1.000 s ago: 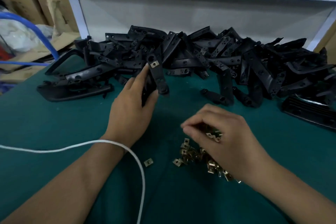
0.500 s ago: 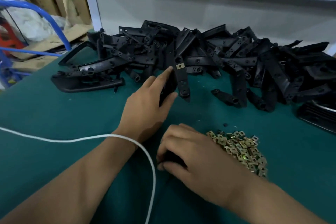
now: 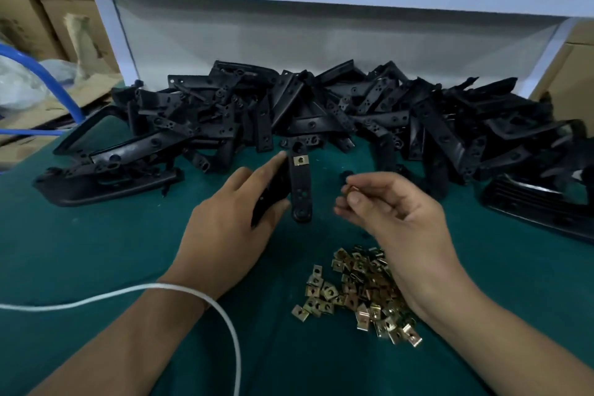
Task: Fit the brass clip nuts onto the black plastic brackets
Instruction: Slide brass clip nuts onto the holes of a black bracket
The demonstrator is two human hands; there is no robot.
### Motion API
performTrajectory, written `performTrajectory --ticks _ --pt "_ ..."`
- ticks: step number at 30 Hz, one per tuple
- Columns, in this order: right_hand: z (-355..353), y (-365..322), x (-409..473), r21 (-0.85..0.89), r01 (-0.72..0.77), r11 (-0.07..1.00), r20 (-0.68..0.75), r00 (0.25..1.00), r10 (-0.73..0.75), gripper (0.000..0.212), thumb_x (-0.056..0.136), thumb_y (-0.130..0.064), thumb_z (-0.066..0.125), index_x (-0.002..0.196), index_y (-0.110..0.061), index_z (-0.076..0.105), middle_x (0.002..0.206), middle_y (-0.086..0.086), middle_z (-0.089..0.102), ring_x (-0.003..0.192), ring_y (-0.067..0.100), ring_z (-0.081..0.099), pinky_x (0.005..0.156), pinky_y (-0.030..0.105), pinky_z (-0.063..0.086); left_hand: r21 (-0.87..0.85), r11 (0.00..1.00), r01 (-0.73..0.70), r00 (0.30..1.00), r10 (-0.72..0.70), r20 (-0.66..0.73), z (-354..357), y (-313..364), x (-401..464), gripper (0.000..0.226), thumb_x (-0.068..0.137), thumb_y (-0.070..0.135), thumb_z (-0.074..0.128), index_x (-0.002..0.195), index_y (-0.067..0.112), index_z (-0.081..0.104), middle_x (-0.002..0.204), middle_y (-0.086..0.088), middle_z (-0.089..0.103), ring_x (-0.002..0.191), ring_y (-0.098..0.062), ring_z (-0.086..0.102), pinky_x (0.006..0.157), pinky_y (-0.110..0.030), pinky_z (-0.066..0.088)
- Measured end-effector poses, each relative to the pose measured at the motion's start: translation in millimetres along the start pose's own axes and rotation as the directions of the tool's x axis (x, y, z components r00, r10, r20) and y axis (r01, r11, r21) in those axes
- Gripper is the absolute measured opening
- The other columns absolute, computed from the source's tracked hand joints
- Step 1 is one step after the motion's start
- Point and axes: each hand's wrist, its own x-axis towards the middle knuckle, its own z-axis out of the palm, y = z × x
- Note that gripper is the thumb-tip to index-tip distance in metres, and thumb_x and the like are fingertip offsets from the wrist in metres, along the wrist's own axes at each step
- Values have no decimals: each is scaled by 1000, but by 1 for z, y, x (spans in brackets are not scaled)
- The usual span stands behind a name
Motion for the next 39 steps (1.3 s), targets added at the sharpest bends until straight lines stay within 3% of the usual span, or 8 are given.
performTrajectory --ticks 2,5,13,29,35,39 --pt "4 4 -1 138 -68 988 10 998 67 17 91 1 71 107 -2 75 105 18 77 100 35 77 88 38 64 6 1000 -13 1000 13 4 0 1 -1 66 96 51 48 157 51 22 111 18 48 80 -15 56 62 -33 49" --pt "8 3 -3 215 -127 968 42 992 120 21 86 -5 76 107 -1 75 104 21 77 102 38 77 87 38 64 1 1000 -29 1000 29 -6 -1 3 -2 68 94 45 51 157 50 25 109 18 48 81 -16 58 63 -36 53" --pt "16 -2 -10 191 -185 964 81 982 172 21 79 -14 82 99 -7 80 98 21 78 93 34 79 79 38 65 41 998 -56 998 57 -12 -1 6 -2 66 97 46 53 158 47 27 109 16 50 84 -18 61 64 -44 56" --pt "17 -7 -11 163 -190 968 72 981 180 13 80 -4 79 93 0 78 92 22 78 85 33 80 72 36 65 50 993 -108 994 109 -14 -1 10 -2 67 96 43 55 159 40 32 107 13 53 82 -18 60 60 -44 55" --pt "14 -15 -11 50 -230 972 159 963 220 19 72 -11 86 89 -5 78 92 26 77 84 36 79 70 38 65 -32 987 -158 986 157 -50 -1 8 -4 63 96 34 63 155 37 42 103 11 57 86 -15 61 65 -43 57" --pt "3 -21 -4 43 -391 919 362 864 350 44 73 -11 89 108 4 67 99 30 76 86 40 77 74 41 65 -173 956 -236 972 235 -22 -2 9 -3 62 93 36 58 154 34 45 105 12 58 89 -13 63 71 -35 56"
